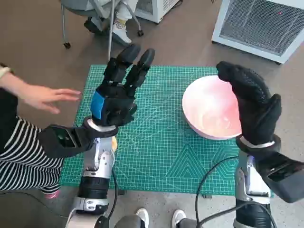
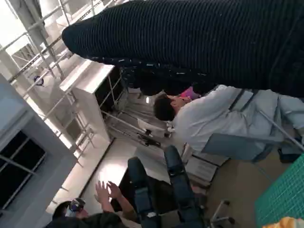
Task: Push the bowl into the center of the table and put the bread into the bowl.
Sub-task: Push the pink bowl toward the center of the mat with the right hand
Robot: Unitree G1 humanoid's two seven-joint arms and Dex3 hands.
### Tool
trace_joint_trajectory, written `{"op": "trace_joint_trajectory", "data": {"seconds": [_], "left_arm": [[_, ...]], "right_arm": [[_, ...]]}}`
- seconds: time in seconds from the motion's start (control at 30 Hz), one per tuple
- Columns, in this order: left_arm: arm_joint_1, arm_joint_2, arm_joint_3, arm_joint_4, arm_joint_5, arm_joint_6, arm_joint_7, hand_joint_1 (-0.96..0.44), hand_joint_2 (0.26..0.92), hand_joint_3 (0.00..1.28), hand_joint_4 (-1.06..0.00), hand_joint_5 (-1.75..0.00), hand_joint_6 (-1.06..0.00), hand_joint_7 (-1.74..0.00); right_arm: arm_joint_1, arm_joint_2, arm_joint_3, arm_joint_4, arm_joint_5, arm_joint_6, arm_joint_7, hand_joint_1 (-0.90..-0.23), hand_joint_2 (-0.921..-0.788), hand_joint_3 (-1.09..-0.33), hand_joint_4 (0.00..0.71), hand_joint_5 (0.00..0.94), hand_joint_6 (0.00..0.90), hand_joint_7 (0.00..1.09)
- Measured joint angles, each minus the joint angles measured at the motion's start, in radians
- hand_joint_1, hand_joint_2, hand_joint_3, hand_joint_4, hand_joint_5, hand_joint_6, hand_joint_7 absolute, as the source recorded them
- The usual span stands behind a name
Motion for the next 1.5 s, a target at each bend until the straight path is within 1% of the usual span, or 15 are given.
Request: {"op": "trace_joint_trajectory", "data": {"seconds": [0.1, 0.7, 0.9, 1.0, 1.07, 1.17, 1.27, 1.33, 1.37, 1.47, 1.5], "left_arm": [[-0.002, 0.0, 0.0, 0.0, 0.0, 0.0, 0.0, -0.67, 0.921, 0.33, -0.16, 0.0, 0.0, -0.51], [-0.01, 0.0, 0.0, 0.001, 0.001, 0.0, -0.001, -0.66, 0.921, 0.33, -0.16, 0.0, 0.0, -0.51], [-0.01, 0.001, 0.0, 0.002, 0.003, 0.0, 0.0, -0.61, 0.921, 0.28, -0.16, 0.0, 0.0, -0.5], [-0.01, 0.003, 0.0, 0.002, 0.006, 0.0, 0.002, -0.58, 0.921, 0.26, -0.16, 0.0, 0.0, -0.5], [-0.01, 0.006, -0.001, 0.001, 0.013, 0.0, 0.007, -0.56, 0.921, 0.25, -0.16, 0.0, 0.0, -0.5], [-0.009, 0.014, -0.002, 0.001, 0.03, 0.0, 0.014, -0.54, 0.921, 0.24, -0.16, 0.0, 0.0, -0.5], [-0.009, 0.023, -0.002, 0.001, 0.047, -0.003, 0.024, -0.52, 0.921, 0.23, -0.16, 0.0, 0.0, -0.49], [-0.009, 0.028, -0.002, 0.001, 0.056, -0.01, 0.031, -0.5, 0.921, 0.23, -0.16, 0.0, 0.0, -0.49], [-0.009, 0.03, -0.002, 0.001, 0.064, -0.014, 0.034, -0.48, 0.921, 0.23, -0.16, 0.0, 0.0, -0.49], [-0.008, 0.034, -0.002, 0.002, 0.083, -0.026, 0.044, -0.47, 0.921, 0.22, -0.16, 0.0, 0.0, -0.49], [-0.008, 0.035, -0.002, 0.002, 0.086, -0.03, 0.046, -0.46, 0.921, 0.21, -0.16, 0.0, 0.0, -0.49]], "right_arm": [[-0.003, -0.002, 0.0, 0.0, 0.006, 0.001, 0.001, -0.683, -0.921, -0.689, 0.147, 0.001, 0.077, 0.42], [-0.004, -0.002, 0.0, -0.001, 0.007, 0.001, 0.002, -0.68, -0.921, -0.683, 0.152, 0.003, 0.08, 0.43], [-0.004, -0.008, -0.007, 0.003, 0.01, 0.0, 0.007, -0.676, -0.921, -0.683, 0.152, 0.002, 0.08, 0.43], [-0.006, -0.022, -0.03, 0.012, 0.024, 0.0, 0.016, -0.671, -0.921, -0.685, 0.151, 0.002, 0.078, 0.43], [-0.01, -0.039, -0.051, 0.027, 0.044, -0.003, 0.024, -0.67, -0.921, -0.69, 0.151, 0.002, 0.074, 0.43], [-0.021, -0.063, -0.09, 0.057, 0.054, -0.011, 0.026, -0.674, -0.921, -0.706, 0.149, 0.001, 0.065, 0.43], [-0.038, -0.085, -0.132, 0.109, 0.045, -0.043, 0.008, -0.677, -0.921, -0.735, 0.143, 0.0, 0.047, 0.43], [-0.051, -0.1, -0.164, 0.154, 0.038, -0.064, -0.019, -0.676, -0.921, -0.755, 0.133, 0.0, 0.031, 0.44], [-0.057, -0.108, -0.178, 0.177, 0.032, -0.074, -0.034, -0.673, -0.921, -0.769, 0.122, 0.0, 0.019, 0.44], [-0.08, -0.132, -0.213, 0.262, 0.003, -0.102, -0.076, -0.67, -0.921, -0.791, 0.104, 0.0, 0.006, 0.43], [-0.086, -0.139, -0.222, 0.29, 0.0, -0.108, -0.088, -0.666, -0.921, -0.8, 0.087, 0.008, 0.011, 0.39]]}}
